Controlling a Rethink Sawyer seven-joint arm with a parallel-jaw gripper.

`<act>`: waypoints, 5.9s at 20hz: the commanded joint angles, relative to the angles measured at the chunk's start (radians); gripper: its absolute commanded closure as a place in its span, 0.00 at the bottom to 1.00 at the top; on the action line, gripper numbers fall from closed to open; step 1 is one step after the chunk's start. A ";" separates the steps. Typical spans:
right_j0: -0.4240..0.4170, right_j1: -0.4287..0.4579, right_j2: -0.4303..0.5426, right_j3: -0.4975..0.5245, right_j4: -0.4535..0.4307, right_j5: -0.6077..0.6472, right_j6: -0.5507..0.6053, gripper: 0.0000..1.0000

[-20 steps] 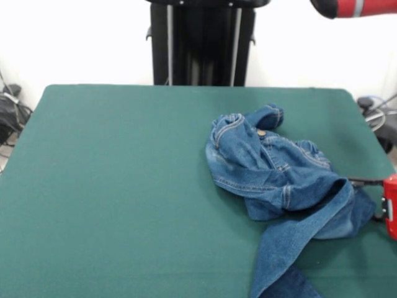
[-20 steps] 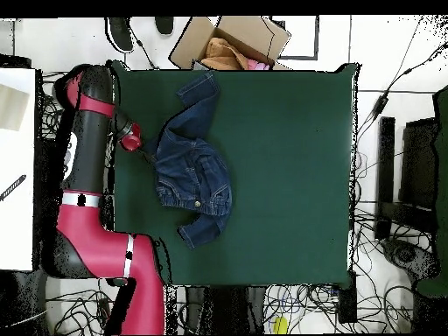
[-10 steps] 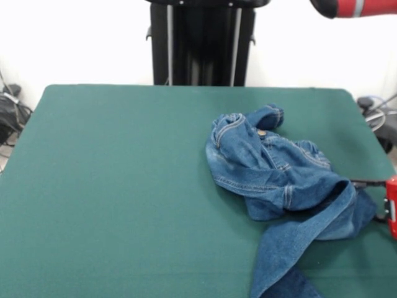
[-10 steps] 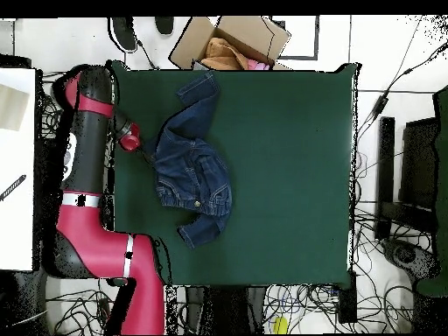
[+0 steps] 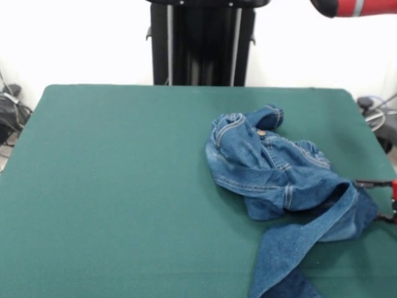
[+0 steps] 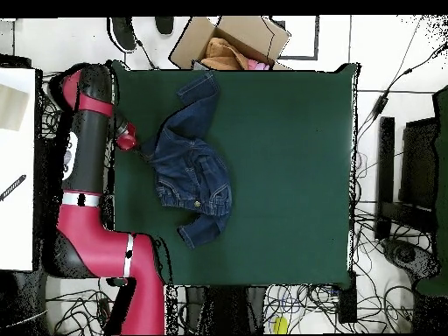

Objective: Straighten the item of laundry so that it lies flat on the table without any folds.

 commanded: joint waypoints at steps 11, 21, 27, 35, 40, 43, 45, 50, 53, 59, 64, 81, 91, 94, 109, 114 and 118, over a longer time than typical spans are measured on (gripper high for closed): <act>0.015 0.031 -0.123 -0.130 -0.037 0.137 0.328 0.00; 0.017 0.014 -0.124 -0.137 -0.070 0.206 0.308 0.00; 0.009 0.005 -0.123 -0.142 -0.020 0.218 0.351 0.00; 0.001 -0.018 -0.123 -0.148 0.019 0.238 0.353 0.00; -0.002 -0.032 -0.123 -0.150 0.039 0.244 0.351 0.00; 0.000 -0.039 -0.123 -0.151 0.024 0.258 0.333 0.00; -0.001 -0.042 -0.123 -0.152 0.034 0.257 0.337 0.00; -0.006 -0.055 -0.122 -0.154 0.063 0.260 0.330 0.00; -0.010 -0.067 -0.122 -0.156 0.083 0.259 0.341 0.00; -0.010 -0.090 -0.122 -0.158 0.083 0.271 0.304 0.00; -0.009 -0.105 -0.121 -0.158 0.087 0.271 0.284 0.00; -0.028 -0.141 -0.119 -0.155 0.159 0.176 0.060 0.00; -0.047 -0.163 -0.118 -0.154 0.215 0.126 -0.044 0.00; -0.055 -0.169 -0.112 -0.156 0.237 0.104 -0.068 0.00; -0.076 -0.175 0.060 -0.165 0.150 -0.005 -0.252 0.00; -0.075 -0.171 0.130 -0.164 0.098 -0.036 -0.282 0.00; -0.073 -0.162 0.218 -0.155 0.033 -0.067 -0.318 0.00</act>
